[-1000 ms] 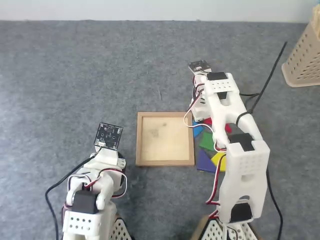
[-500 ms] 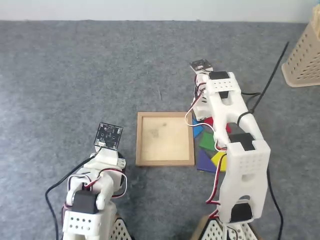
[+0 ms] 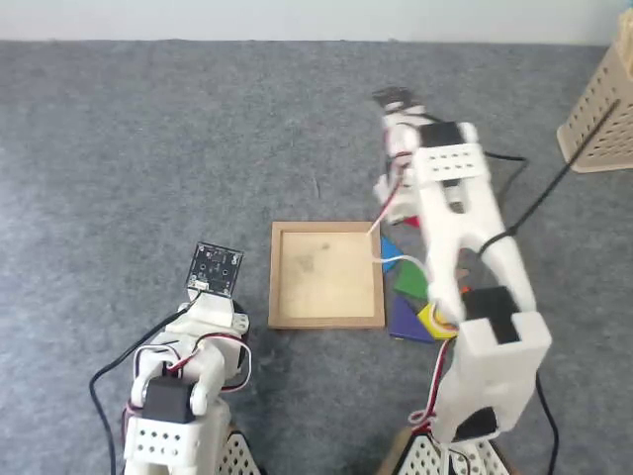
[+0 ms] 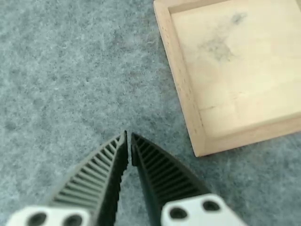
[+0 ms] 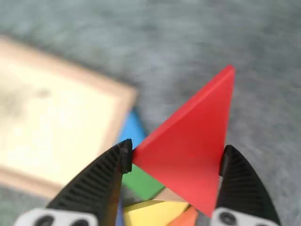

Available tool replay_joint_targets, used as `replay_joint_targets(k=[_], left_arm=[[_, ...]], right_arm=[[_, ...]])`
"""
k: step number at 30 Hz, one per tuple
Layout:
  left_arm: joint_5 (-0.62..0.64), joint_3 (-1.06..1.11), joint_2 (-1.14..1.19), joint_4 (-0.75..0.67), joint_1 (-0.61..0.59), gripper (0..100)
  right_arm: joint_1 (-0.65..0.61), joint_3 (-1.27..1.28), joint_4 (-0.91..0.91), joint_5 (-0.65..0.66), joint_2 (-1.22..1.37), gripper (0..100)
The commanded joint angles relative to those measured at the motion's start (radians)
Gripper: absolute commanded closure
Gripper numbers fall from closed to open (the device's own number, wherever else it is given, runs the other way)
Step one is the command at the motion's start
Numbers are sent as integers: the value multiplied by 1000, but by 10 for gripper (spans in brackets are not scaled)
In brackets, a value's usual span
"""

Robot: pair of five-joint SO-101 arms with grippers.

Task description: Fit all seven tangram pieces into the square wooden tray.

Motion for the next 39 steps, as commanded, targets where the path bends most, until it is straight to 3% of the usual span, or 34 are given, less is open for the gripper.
replay_joint_targets(k=[1, 4, 12, 23, 33, 39], left_arm=[[6, -19, -21, 6, -2, 988], [6, -19, -21, 6, 0, 988], [6, -19, -21, 6, -2, 988], [6, -19, -21, 6, -2, 988], [6, -19, -21, 6, -2, 988], [6, -19, -21, 6, -2, 988]], right_arm=[[-170, 26, 5, 101, -101, 778], [-286, 124, -97, 170, -119, 778], [-389, 269, -240, 336, -119, 778], [-384, 269, -282, 603, -114, 775], [-341, 264, -257, 654, -59, 771], [-340, 264, -234, 647, -56, 679]])
